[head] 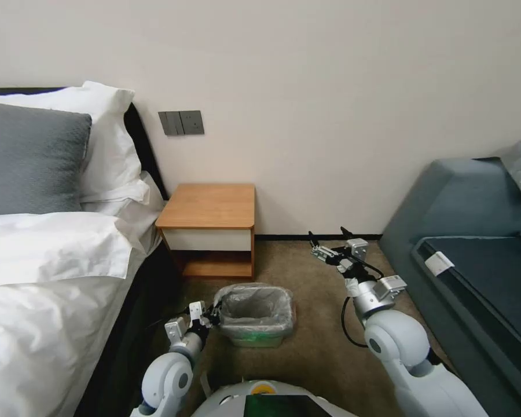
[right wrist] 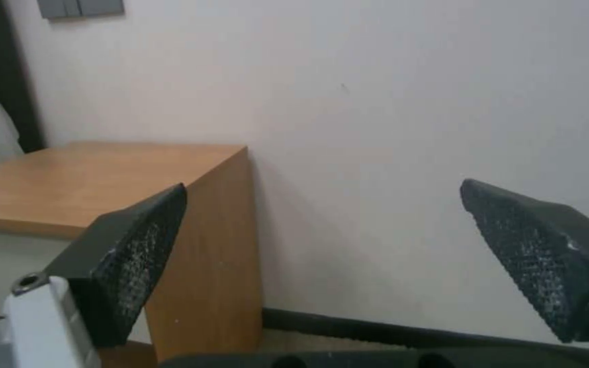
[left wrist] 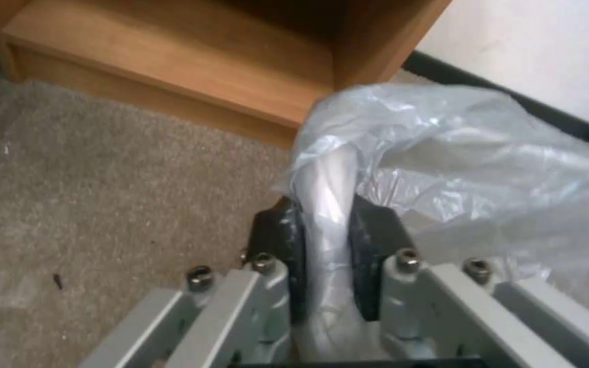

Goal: Pick up the garbage bag from the table and place it over the trash can.

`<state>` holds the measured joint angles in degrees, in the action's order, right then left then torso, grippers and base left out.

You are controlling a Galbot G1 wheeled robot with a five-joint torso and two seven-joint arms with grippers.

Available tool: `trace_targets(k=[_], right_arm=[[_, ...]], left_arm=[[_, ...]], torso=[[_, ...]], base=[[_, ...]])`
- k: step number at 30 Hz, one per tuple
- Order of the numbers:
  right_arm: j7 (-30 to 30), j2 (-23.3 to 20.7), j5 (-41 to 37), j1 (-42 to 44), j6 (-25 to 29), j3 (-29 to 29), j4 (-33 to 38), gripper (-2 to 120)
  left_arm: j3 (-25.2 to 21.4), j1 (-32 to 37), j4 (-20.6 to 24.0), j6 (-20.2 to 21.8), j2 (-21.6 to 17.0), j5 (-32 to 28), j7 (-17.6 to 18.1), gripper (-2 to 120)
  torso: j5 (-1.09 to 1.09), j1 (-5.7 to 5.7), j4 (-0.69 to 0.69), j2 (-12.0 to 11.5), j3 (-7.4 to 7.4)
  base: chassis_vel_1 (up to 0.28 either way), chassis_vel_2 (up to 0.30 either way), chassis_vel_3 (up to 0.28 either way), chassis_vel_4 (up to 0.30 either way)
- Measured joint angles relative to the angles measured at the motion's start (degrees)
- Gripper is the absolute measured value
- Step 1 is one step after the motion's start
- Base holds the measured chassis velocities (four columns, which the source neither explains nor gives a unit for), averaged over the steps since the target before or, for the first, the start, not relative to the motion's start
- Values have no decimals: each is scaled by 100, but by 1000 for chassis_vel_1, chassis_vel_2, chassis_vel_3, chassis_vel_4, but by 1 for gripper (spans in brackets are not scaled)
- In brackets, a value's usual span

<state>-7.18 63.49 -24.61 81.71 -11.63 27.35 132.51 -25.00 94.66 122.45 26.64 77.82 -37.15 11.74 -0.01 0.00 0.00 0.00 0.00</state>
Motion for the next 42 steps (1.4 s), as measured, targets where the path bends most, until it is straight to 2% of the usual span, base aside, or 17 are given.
trace_targets(k=[6,7,12,14,15,18,20,22,23,24,26,27,28,32,33,36,42], right_arm=[[38,23,12,-15,10,-15,-20,100],[38,23,12,-15,10,-15,-20,100],[40,-4,2,-58,14,-2,-38,100],[40,-17,-36,-98,14,49,-56,100],[40,-17,-36,-98,14,49,-56,100],[40,-14,-77,-86,14,142,-61,100],[34,4,-66,-55,11,161,-61,100],[-106,106,188,40,-108,177,-54,100],[-214,216,414,130,-191,176,-60,100],[-214,216,414,130,-191,176,-60,100],[-343,399,736,304,-190,148,-130,100],[-386,647,1042,573,-25,92,-290,100],[-386,647,1042,573,-25,92,-290,100],[-214,1340,1809,1372,992,76,-798,100],[-214,1340,1809,1372,992,76,-798,100],[30,1584,2154,1701,1674,264,-996,100],[161,1647,2083,1786,1856,341,-1006,100]], left_arm=[[-1,13,63,15,25,-53,91,42],[-1,13,63,15,25,-53,91,42],[-4,59,63,19,69,-38,216,59],[-11,104,90,16,114,49,308,72],[-11,104,90,16,114,49,308,72],[-51,205,307,3,141,164,416,86],[-66,239,413,11,138,186,440,89],[-95,291,583,-19,117,428,428,97],[-118,297,589,-169,111,765,332,99],[-118,297,589,-169,111,765,332,99],[-172,266,463,-633,107,1266,124,100],[-232,207,252,-1149,99,1547,-118,100],[-232,207,252,-1149,99,1547,-118,100],[-340,62,-397,-2715,73,1877,-676,100],[-340,62,-397,-2715,73,1877,-676,100],[-368,34,-691,-3391,15,2112,-891,99],[-367,57,-764,-3390,6,2141,-699,99]], torso=[[1,0,0,0,0],[1,0,0,0,0],[1,0,0,0,0],[0,0,0,0,0],[0,0,0,0,0],[0,0,0,0,0],[0,0,0,0,0],[1,0,1,0,0],[0,0,1,0,0],[0,0,1,0,0],[0,0,2,0,0],[1,0,0,-1,0],[1,0,0,-1,0],[2,0,-3,-1,0],[2,0,-3,-1,0],[0,0,-1,0,0],[0,0,1,0,0]], base=[[0,0,0,0],[0,0,0,0],[0,0,0,0],[0,0,0,0],[0,0,0,0],[0,0,0,0],[0,0,0,0],[0,0,0,0],[0,0,0,0],[0,0,0,0],[0,0,0,0],[0,0,0,0],[0,0,0,0],[0,0,0,0],[0,0,0,0],[0,0,0,0],[0,0,0,0]])
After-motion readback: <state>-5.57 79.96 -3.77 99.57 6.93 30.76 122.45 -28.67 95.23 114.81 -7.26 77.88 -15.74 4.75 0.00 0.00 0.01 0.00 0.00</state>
